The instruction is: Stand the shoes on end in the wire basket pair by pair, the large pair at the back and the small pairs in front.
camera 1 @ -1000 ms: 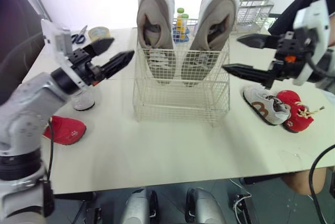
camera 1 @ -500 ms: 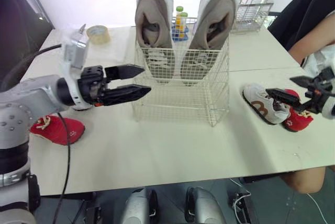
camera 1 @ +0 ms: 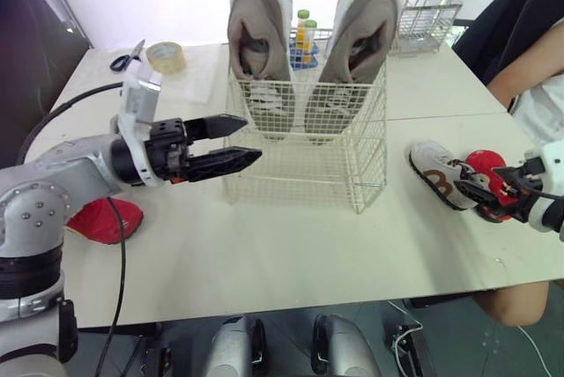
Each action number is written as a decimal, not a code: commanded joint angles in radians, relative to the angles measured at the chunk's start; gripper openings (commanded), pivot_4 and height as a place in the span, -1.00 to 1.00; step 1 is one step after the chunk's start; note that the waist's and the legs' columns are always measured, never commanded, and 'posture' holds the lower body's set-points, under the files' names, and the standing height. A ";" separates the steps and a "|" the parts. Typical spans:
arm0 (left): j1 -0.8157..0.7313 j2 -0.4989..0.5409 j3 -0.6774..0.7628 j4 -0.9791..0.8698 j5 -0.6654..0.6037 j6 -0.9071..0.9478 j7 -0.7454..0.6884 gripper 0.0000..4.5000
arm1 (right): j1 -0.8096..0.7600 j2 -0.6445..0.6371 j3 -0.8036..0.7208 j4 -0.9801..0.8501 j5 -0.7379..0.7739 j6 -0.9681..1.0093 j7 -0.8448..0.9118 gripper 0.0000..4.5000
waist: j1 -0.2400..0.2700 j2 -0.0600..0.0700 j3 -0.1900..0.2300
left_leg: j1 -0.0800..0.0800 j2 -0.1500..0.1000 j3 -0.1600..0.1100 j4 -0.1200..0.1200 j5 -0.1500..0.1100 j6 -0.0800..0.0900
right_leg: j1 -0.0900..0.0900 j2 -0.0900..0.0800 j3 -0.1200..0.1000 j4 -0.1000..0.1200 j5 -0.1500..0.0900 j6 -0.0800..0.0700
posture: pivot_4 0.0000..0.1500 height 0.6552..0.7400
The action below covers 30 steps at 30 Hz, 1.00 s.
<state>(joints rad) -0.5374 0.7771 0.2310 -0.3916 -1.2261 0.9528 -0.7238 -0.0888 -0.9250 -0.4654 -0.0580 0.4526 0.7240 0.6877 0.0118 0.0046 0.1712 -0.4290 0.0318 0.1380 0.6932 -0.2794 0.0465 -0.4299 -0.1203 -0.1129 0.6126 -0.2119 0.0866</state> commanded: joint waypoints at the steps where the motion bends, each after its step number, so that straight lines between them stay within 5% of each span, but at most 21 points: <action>1: 0.012 -0.005 0.036 -0.052 -0.028 -0.017 0.029 0.96 | -0.013 -0.005 0.009 0.017 -0.005 -0.043 0.034 1.00 | -0.001 0.000 0.000 | 0.000 0.000 0.000 0.000 0.000 0.000 | 0.000 0.000 0.000 0.000 0.000 0.000 | 1.00 1.00; 15: 0.006 -0.007 0.019 -0.054 -0.017 -0.032 0.050 0.96 | -0.052 0.024 0.143 0.167 -0.101 -0.201 0.071 1.00 | -0.002 0.000 0.000 | 0.002 0.000 0.000 0.000 0.000 -0.001 | 0.001 0.000 0.000 0.000 0.000 0.000 | 1.00 1.00; 30: -0.005 0.000 0.009 -0.067 0.005 -0.036 0.046 0.96 | -0.081 -0.038 0.069 0.001 -0.041 -0.061 0.067 1.00 | 0.001 0.001 0.001 | 0.002 0.000 0.000 0.000 0.001 -0.001 | 0.001 0.000 0.000 0.000 0.000 0.000 | 1.00 1.00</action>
<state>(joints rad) -0.5189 0.7742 0.2279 -0.4343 -1.2250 0.9429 -0.6734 -0.1595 -0.9596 -0.3869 -0.0552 0.4237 0.6732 0.7650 0.0130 0.0060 0.1726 -0.4273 0.0318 0.1378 0.6930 -0.2789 0.0455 -0.4286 -0.1201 -0.1126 0.6128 -0.2119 0.0864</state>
